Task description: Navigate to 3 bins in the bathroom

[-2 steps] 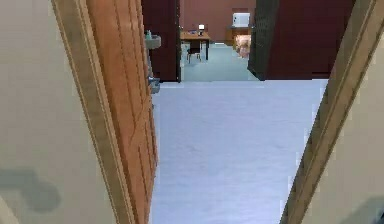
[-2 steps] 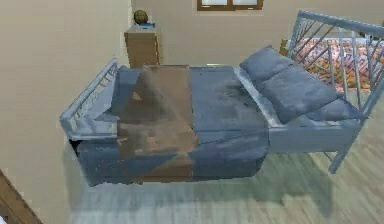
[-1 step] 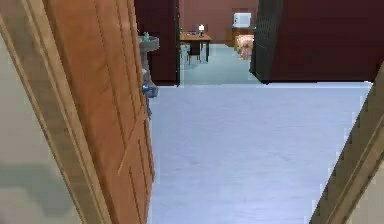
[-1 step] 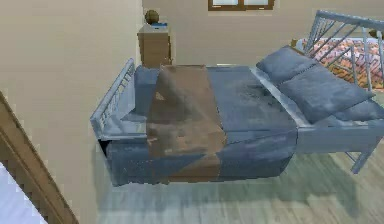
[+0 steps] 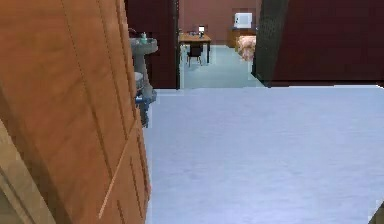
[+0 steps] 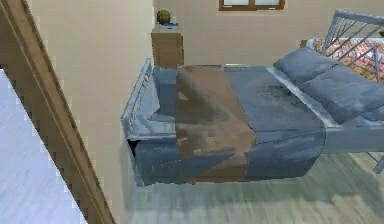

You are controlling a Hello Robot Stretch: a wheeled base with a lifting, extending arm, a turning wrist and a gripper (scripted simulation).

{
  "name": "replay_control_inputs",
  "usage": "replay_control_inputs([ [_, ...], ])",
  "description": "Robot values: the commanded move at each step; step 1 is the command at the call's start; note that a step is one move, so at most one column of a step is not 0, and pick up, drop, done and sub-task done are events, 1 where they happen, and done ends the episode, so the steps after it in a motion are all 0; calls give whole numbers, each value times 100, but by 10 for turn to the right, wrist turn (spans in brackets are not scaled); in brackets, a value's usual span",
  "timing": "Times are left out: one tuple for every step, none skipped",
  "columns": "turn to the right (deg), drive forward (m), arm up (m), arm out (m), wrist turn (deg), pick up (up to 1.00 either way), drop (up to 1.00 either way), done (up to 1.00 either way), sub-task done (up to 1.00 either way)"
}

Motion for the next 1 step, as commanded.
replay_control_inputs([
  [240, 0, 0, 0, 0, 0, 0, 0, 0],
])
